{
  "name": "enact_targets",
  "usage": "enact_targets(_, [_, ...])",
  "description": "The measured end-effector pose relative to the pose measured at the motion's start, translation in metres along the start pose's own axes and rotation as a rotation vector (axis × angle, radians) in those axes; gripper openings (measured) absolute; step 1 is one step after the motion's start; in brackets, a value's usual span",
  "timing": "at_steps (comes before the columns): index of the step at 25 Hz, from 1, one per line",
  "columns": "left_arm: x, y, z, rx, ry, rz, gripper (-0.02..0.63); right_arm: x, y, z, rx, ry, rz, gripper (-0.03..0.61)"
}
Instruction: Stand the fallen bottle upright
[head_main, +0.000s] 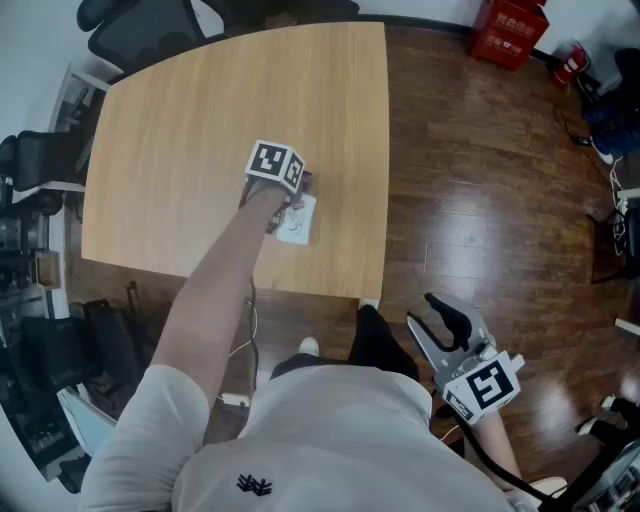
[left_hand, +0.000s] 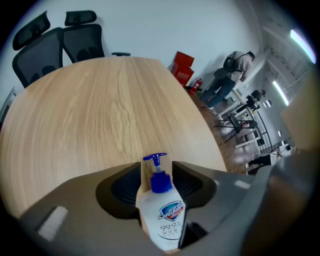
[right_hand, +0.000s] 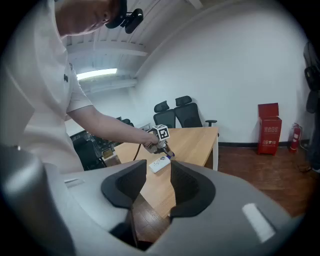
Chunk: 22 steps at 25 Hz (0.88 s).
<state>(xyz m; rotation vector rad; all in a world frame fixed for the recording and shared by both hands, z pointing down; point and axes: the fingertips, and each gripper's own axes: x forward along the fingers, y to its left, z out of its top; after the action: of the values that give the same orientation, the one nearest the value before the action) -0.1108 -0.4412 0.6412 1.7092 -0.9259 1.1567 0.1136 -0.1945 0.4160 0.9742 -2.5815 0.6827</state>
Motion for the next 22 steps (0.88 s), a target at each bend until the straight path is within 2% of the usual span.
enact_targets(3, [0.015,0.0,0.0,-0.04,0.089,-0.01,0.196,-0.003,-0.019,0.0,0.007,0.009,0.002,0.153])
enact_targets(6, [0.017,0.001,0.004,-0.031,0.155,0.012,0.17,-0.006,-0.034,-0.001,0.014,0.007,-0.004,0.15])
enact_targets(8, [0.016,0.002,0.003,-0.036,0.155,0.01,0.141,-0.006,-0.038,-0.002,0.019,0.009,-0.007,0.149])
enact_targets(10, [0.012,0.005,0.002,-0.046,0.116,0.012,0.12,-0.004,-0.04,-0.001,0.017,0.006,-0.001,0.147])
enact_targets(14, [-0.013,0.0,0.013,-0.065,-0.04,0.02,0.117,-0.004,-0.045,0.002,0.01,-0.002,0.005,0.147])
enact_targets(18, [-0.059,-0.015,0.038,-0.079,-0.288,0.02,0.116,-0.001,-0.042,0.004,-0.005,-0.007,0.025,0.146])
enact_targets(22, [-0.097,-0.029,0.052,-0.022,-0.531,0.093,0.094,0.004,-0.035,0.008,-0.03,-0.005,0.047,0.144])
